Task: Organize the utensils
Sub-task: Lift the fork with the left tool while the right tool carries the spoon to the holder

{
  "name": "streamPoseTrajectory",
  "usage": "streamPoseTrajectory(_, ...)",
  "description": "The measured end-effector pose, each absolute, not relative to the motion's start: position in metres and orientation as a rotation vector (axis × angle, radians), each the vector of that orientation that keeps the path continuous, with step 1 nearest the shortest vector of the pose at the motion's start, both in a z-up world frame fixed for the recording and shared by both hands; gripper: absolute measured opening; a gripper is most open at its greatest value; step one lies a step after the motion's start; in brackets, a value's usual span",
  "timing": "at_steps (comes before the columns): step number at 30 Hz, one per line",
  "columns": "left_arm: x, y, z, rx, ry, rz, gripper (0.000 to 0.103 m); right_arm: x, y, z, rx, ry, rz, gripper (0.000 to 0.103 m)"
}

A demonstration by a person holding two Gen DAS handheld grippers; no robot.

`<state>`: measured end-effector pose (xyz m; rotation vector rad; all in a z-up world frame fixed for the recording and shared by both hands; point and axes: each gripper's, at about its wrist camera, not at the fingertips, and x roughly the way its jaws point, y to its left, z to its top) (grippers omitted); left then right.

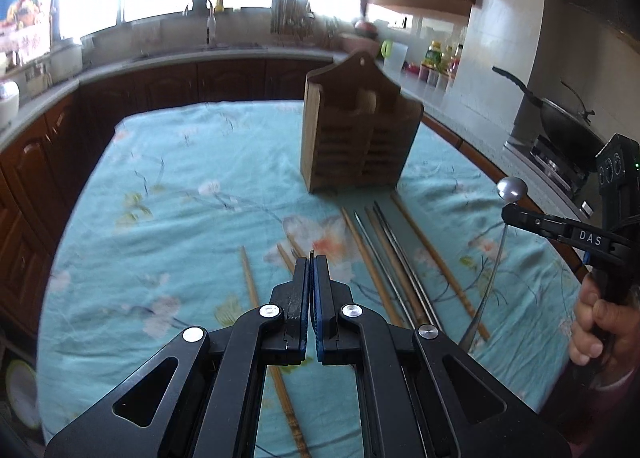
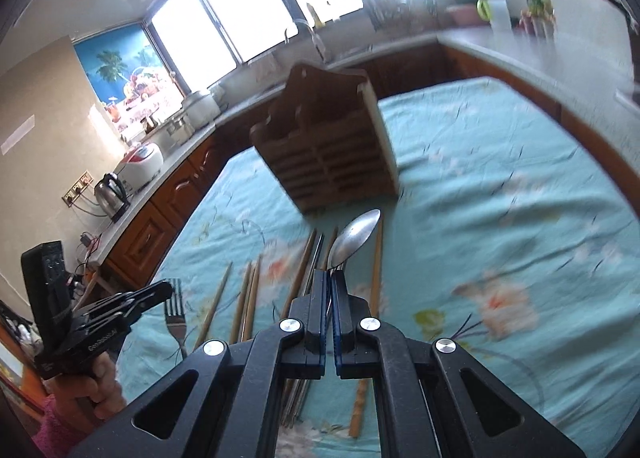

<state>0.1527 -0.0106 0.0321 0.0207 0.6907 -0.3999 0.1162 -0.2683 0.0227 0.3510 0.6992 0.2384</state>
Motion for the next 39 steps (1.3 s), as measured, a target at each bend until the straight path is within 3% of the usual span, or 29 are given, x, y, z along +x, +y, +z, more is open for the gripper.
streamPoseTrajectory(30, 0.246, -0.045, 0.166, 0.001, 0.282, -0.217, 0.001, 0.185, -0.292, 0.125, 0.267, 0.314, 0.118, 0.002)
streamPoseTrajectory(39, 0.308, -0.073, 0.173, 0.016, 0.243, -0.114, 0.001, 0.236, -0.291, 0.136, 0.218, 0.248, 0.063, 0.002)
